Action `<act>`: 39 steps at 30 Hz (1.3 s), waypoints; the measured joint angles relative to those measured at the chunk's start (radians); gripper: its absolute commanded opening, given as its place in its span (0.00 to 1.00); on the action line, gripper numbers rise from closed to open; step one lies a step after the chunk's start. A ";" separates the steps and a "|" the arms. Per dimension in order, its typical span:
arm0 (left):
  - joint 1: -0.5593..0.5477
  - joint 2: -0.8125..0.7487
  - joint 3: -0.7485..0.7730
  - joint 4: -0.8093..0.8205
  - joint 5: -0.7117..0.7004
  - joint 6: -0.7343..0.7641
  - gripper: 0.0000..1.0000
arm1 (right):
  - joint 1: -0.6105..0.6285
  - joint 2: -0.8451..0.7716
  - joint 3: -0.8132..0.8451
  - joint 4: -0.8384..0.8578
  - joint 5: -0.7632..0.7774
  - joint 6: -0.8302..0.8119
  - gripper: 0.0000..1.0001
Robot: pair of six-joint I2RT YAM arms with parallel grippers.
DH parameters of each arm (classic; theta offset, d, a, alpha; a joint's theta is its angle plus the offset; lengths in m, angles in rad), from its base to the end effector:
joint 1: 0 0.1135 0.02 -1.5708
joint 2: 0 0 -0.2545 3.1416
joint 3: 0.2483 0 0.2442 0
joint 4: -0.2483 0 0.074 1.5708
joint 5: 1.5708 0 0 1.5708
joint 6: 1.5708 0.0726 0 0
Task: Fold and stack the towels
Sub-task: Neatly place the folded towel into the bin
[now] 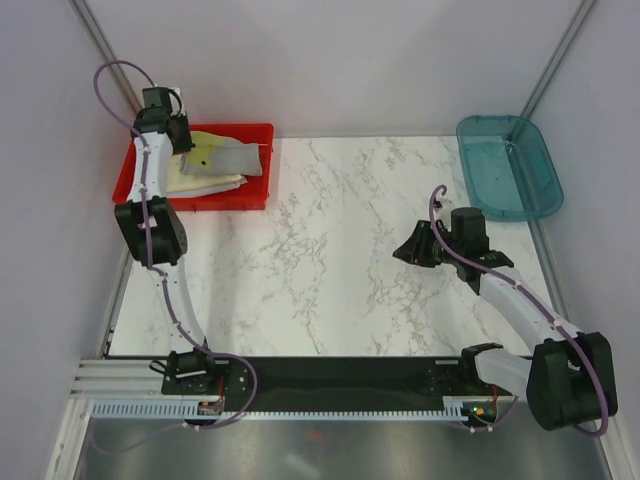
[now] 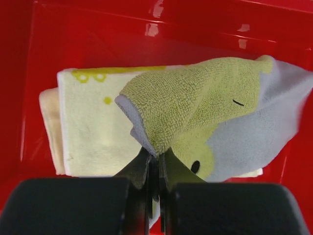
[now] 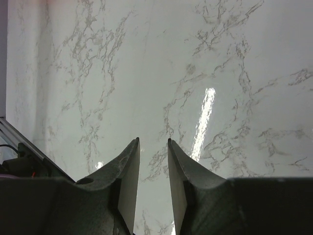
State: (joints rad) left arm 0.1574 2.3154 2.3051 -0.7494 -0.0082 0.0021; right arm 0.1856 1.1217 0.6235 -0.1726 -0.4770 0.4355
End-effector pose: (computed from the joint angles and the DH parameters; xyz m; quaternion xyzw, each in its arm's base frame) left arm 0.5294 0.0846 0.2573 -0.0729 0.9160 0.0352 0.3930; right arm 0.2441 0.0797 0.1963 0.0071 0.8809 0.3317 0.3374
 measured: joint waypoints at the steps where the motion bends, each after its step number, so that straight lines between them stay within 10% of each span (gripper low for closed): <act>1: 0.014 0.002 0.003 0.001 0.015 0.003 0.02 | -0.001 0.008 0.003 0.000 0.000 -0.001 0.38; 28: 0.180 0.174 -0.005 0.136 0.125 0.013 0.02 | -0.003 0.091 0.008 0.000 0.000 -0.025 0.38; 32: 0.192 0.175 -0.005 0.154 0.122 0.013 0.18 | -0.007 0.097 0.008 0.000 0.000 -0.026 0.38; 35: 0.201 0.179 -0.005 0.163 0.119 0.011 0.55 | -0.011 0.103 0.008 0.000 0.000 -0.026 0.37; 39: 0.207 0.178 -0.006 0.175 0.124 0.003 0.66 | -0.014 0.105 0.008 0.000 0.001 -0.027 0.37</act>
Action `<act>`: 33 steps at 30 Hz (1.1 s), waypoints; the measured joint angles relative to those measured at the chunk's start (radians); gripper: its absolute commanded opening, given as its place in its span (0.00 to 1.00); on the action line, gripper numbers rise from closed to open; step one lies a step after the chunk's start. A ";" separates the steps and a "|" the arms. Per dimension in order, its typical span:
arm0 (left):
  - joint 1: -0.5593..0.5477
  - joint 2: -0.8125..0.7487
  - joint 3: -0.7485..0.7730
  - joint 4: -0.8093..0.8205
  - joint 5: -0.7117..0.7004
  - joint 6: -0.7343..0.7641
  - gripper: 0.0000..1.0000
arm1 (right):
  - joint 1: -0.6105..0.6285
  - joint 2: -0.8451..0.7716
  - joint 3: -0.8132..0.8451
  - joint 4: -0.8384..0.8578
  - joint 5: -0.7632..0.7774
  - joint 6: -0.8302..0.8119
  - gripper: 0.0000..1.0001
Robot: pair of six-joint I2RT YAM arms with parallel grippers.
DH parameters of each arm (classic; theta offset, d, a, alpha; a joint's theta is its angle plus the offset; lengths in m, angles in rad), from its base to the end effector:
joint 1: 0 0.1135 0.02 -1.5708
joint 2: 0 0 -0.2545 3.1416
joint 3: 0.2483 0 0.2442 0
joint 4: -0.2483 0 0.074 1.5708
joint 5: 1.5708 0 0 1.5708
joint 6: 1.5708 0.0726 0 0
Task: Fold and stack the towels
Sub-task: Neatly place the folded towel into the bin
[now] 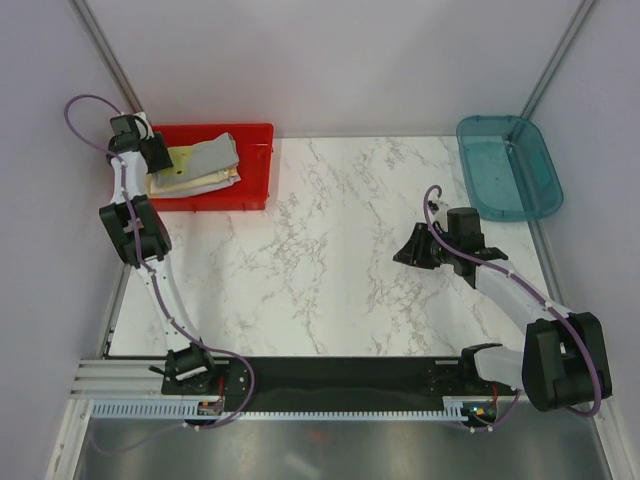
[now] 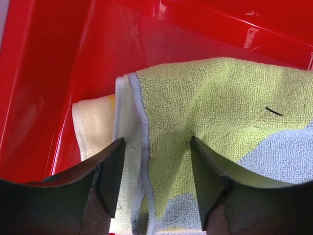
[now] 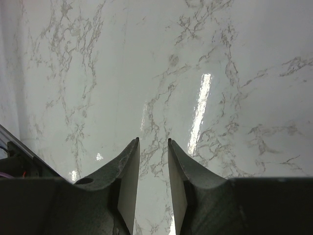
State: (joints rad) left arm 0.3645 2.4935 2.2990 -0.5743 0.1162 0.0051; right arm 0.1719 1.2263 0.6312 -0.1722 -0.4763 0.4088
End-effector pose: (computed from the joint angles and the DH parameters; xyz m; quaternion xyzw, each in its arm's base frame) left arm 0.5372 0.1960 0.1787 -0.1420 0.9084 0.0190 0.3929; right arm 0.2538 0.0779 0.1739 0.0141 0.8990 0.3168 0.3019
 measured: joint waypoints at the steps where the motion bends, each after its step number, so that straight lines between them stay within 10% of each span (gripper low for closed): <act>1: 0.000 -0.003 -0.006 0.004 0.006 -0.003 0.68 | 0.000 0.000 0.000 0.000 0.000 -0.001 0.38; 18: -0.272 -0.265 -0.157 0.033 -0.018 -0.014 0.75 | 0.000 -0.001 0.000 0.000 0.003 -0.005 0.38; 33: -0.451 -0.167 -0.238 0.106 -0.274 0.195 0.72 | 0.000 -0.023 0.000 0.000 0.002 -0.005 0.38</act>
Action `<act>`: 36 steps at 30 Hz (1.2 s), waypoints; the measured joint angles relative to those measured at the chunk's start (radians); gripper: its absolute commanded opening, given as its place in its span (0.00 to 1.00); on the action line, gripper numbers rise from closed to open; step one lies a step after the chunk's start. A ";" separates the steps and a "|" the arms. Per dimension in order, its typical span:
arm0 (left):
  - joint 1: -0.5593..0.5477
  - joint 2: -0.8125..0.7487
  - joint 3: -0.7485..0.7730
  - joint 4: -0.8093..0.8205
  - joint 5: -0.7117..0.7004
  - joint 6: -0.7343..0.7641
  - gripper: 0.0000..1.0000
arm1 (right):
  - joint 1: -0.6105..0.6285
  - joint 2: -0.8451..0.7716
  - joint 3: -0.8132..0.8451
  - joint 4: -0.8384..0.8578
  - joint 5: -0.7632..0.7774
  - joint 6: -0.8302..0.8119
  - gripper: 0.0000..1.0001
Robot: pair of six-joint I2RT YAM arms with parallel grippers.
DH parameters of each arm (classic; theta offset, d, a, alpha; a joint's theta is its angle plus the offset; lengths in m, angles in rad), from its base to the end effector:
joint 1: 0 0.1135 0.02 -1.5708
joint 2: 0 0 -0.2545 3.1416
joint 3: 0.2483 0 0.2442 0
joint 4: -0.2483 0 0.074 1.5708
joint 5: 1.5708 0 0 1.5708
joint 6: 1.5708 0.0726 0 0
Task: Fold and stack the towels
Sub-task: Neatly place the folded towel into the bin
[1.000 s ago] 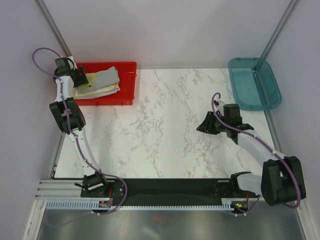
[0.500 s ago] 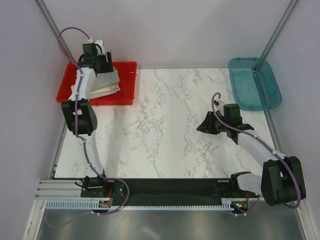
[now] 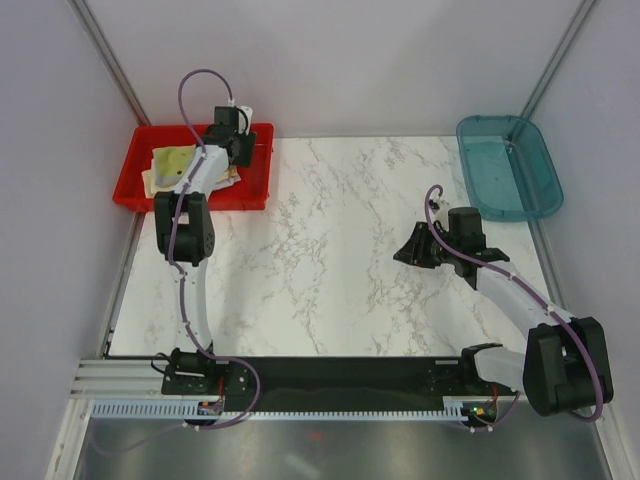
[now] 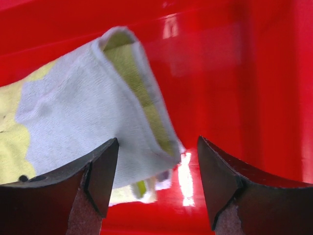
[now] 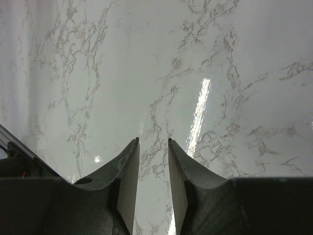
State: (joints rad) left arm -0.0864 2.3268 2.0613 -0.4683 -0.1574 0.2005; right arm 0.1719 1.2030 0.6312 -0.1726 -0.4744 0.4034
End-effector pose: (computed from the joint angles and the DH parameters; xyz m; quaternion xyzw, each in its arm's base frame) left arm 0.5459 -0.0359 0.1969 0.0986 0.9061 0.0948 0.4004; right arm 0.2524 0.0775 0.1795 0.0091 0.8951 0.3171 0.3132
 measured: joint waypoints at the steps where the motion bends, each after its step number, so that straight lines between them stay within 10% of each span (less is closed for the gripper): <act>1: 0.000 0.005 0.000 0.001 -0.008 0.005 0.71 | 0.000 0.000 0.000 0.000 0.000 0.000 0.38; 20: -0.037 0.027 -0.059 0.113 -0.187 0.139 0.45 | -0.006 0.000 0.010 0.001 0.000 0.000 0.38; 28: -0.046 0.027 -0.087 0.138 -0.209 0.172 0.03 | -0.006 0.000 0.010 0.000 0.000 0.000 0.38; 36: -0.047 0.008 -0.092 0.142 -0.209 0.184 0.02 | -0.007 0.000 0.010 0.001 0.000 0.000 0.38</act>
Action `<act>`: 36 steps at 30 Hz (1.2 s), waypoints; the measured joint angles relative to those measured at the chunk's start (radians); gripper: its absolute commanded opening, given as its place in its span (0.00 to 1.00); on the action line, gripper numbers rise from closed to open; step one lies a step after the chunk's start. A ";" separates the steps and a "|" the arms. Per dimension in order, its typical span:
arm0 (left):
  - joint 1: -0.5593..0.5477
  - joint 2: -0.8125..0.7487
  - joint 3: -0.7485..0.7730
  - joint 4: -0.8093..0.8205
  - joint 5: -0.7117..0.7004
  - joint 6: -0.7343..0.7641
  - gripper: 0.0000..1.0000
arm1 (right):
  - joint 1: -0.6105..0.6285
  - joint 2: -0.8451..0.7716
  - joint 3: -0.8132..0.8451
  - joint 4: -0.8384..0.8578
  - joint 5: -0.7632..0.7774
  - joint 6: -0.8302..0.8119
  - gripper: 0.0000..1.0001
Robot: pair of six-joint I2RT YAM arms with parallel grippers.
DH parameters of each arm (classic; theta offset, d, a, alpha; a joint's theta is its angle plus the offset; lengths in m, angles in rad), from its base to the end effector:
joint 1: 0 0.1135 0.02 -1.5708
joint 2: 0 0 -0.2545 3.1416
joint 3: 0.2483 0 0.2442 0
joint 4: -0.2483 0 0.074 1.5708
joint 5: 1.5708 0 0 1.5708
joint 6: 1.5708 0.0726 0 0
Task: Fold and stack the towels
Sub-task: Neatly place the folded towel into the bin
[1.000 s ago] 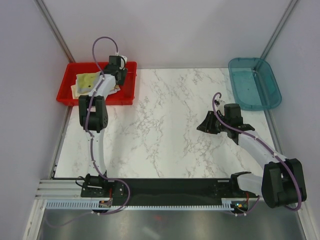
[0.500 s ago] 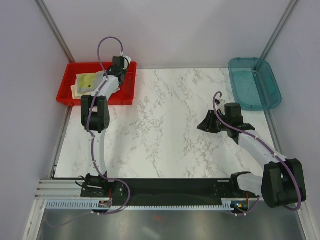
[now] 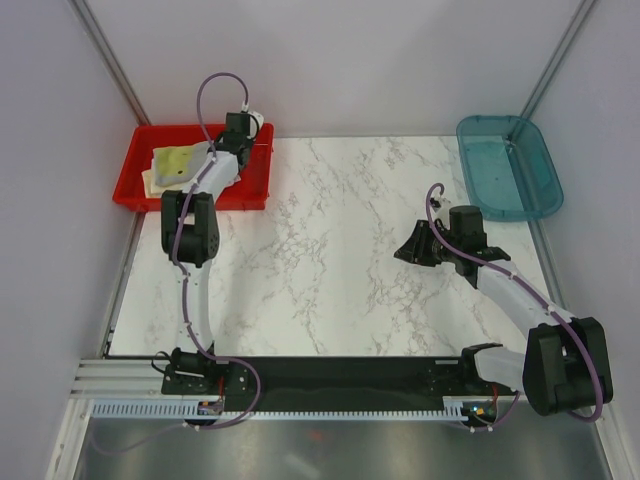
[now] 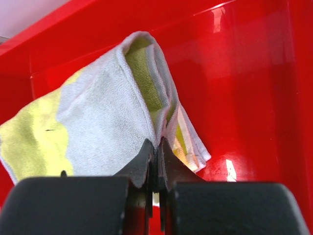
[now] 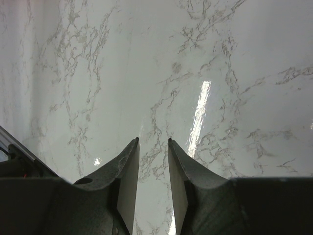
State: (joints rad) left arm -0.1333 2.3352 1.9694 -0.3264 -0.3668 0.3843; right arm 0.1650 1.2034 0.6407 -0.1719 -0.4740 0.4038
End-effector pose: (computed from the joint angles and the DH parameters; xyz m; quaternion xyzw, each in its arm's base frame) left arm 0.5464 -0.0470 0.1781 0.1528 0.8801 0.2161 0.3942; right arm 0.2546 0.0760 0.1826 0.0112 0.8933 0.3167 0.3186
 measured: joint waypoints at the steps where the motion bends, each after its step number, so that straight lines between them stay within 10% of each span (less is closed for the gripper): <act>1: 0.000 -0.006 0.000 0.001 0.000 0.000 0.02 | 0.000 0.000 0.000 0.000 0.000 0.000 0.38; 20: 0.031 -0.093 -0.053 0.000 0.060 -0.001 0.03 | -0.004 0.000 0.000 0.000 0.000 0.000 0.38; 27: 0.029 -0.106 -0.117 -0.019 0.144 0.006 0.58 | -0.004 0.000 0.000 0.001 0.000 0.000 0.38; 36: 0.033 -0.198 -0.121 -0.039 0.212 -0.024 0.66 | -0.004 -0.001 0.000 0.005 -0.001 0.001 0.38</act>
State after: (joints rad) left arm -0.1001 2.1376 1.8488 -0.3653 -0.1551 0.3603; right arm 0.1612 1.2022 0.6407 -0.1669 -0.4751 0.4046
